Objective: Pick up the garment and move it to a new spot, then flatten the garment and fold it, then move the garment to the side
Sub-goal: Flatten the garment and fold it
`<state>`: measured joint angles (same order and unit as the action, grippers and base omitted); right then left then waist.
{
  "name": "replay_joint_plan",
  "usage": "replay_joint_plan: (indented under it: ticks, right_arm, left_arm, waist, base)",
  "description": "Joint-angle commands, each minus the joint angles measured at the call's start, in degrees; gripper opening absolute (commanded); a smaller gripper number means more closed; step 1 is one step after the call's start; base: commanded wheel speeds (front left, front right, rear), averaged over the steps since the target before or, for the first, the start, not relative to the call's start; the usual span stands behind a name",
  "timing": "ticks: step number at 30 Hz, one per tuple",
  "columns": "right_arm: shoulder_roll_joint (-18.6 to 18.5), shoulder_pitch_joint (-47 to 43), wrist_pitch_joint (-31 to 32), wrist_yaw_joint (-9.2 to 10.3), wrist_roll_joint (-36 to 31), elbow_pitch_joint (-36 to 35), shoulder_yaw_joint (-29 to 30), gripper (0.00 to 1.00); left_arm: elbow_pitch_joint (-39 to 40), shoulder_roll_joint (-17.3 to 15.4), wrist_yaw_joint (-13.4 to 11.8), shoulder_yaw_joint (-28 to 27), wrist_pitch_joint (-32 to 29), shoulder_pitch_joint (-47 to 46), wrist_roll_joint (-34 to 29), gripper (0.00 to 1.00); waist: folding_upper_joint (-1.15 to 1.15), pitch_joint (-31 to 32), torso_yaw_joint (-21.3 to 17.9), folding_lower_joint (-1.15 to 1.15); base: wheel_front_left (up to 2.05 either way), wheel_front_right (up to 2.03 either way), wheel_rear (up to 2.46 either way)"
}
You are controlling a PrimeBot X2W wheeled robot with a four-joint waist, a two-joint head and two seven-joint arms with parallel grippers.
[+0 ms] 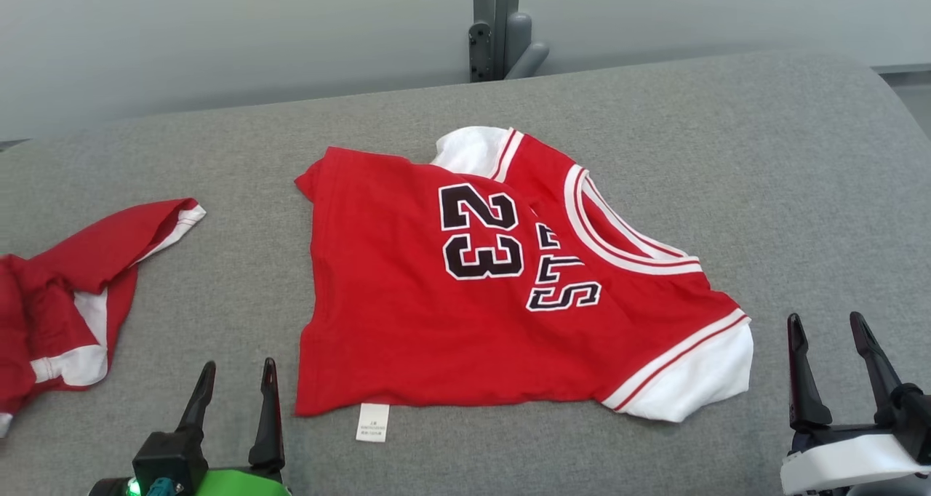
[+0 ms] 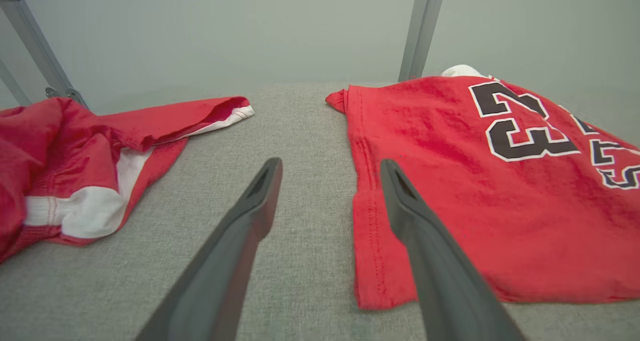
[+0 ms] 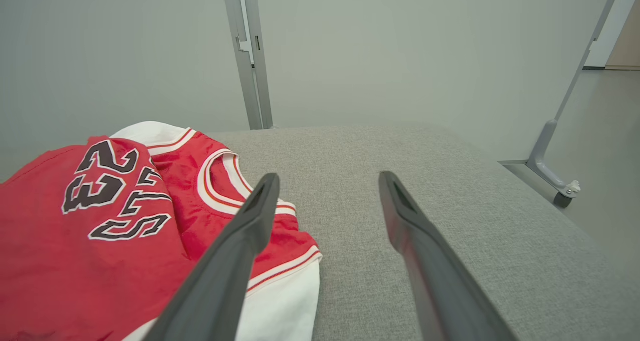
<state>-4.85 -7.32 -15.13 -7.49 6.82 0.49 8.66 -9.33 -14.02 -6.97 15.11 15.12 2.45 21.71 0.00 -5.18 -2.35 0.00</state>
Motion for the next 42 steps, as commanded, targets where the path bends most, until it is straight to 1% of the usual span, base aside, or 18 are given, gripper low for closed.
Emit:
replay_joint_plan:
  ticks: [1, 5, 7, 9, 14, 19, 25, 30, 34, 37, 42]
  right_arm:
    - [-0.24, -1.13, -0.02, -0.01, -0.52, 0.33, 0.29, 1.0]
    - [-0.37, -2.2, -0.02, -0.01, -1.18, 0.86, 0.9, 1.0]
    - [-0.45, -2.66, -0.02, -0.01, -1.68, 1.08, 1.2, 1.0]
    - [-0.34, -2.9, -0.02, -0.01, -1.9, 1.3, 1.33, 1.0]
    - [0.03, -3.02, -0.02, -0.01, -2.27, 2.0, 1.15, 1.0]
    - [0.41, -2.48, -0.02, -0.01, -2.3, 2.39, 0.66, 1.0]
    - [0.59, -1.47, -0.02, -0.01, -2.22, 2.8, -0.23, 1.0]
    - [0.04, -1.01, -0.02, -0.01, -1.65, 2.83, -0.54, 1.0]
    - [-0.38, -0.62, -0.03, -0.01, -0.99, 0.88, -0.96, 1.0]
    - [-1.47, -0.82, -0.02, -0.01, -0.15, -0.88, -1.81, 1.0]
    - [-5.6, -2.15, -0.02, 0.0, 1.91, -1.63, -3.51, 1.0]
  left_arm:
    - [-0.12, 0.48, 1.35, -1.06, 0.03, 1.11, -0.9, 1.0]
    - [-1.02, 1.66, 5.58, -3.92, 0.02, 3.56, -3.6, 1.0]
    - [-1.39, 1.96, 7.06, -5.29, 0.02, 4.26, -5.01, 1.0]
    - [-1.47, 2.6, 8.34, -6.72, 0.02, 4.71, -6.33, 1.0]
    - [-1.28, 3.79, 10.55, -10.26, 0.02, 5.2, -8.8, 1.0]
    - [-1.03, 5.21, 12.05, -12.44, 0.02, 4.73, -10.48, 1.0]
    - [-1.28, 6.26, 13.49, -13.6, 0.02, 3.94, -12.0, 1.0]
    - [-1.41, 6.94, 13.97, -14.35, 0.02, 3.58, -12.81, 1.0]
    - [-0.78, 7.28, 14.17, -14.79, 0.02, 3.21, -13.14, 1.0]
    - [-0.51, 7.4, 14.31, -14.33, 0.02, 2.85, -13.37, 1.0]
    - [-1.32, 6.76, 14.41, -12.09, -0.03, 1.59, -12.85, 1.0]
  waist:
    - [0.0, 2.01, 1.91, 0.0]
    - [0.0, 3.63, 2.79, 0.0]
    - [0.0, 4.27, 2.94, 0.0]
    - [0.0, 4.55, 2.92, 0.0]
    - [0.0, 4.9, 2.66, 0.0]
    - [0.0, 4.8, 2.62, 0.0]
    - [0.0, 4.64, 2.3, 0.0]
    - [0.0, 4.78, 2.09, 0.0]
    - [0.0, 4.9, 1.76, 0.0]
    - [0.0, 4.87, 1.5, 0.0]
    - [0.0, 4.16, 0.91, 0.0]
  base:
    - [0.0, 0.0, 0.0]
    - [0.0, 0.0, 0.0]
    - [0.0, 0.0, 0.0]
    - [0.0, 0.0, 0.0]
    - [0.0, 0.0, 0.0]
    - [0.0, 0.0, 0.0]
    - [0.0, 0.0, 0.0]
    - [0.0, 0.0, 0.0]
    - [0.0, 0.0, 0.0]
    - [0.0, 0.0, 0.0]
    - [0.0, 0.0, 0.0]
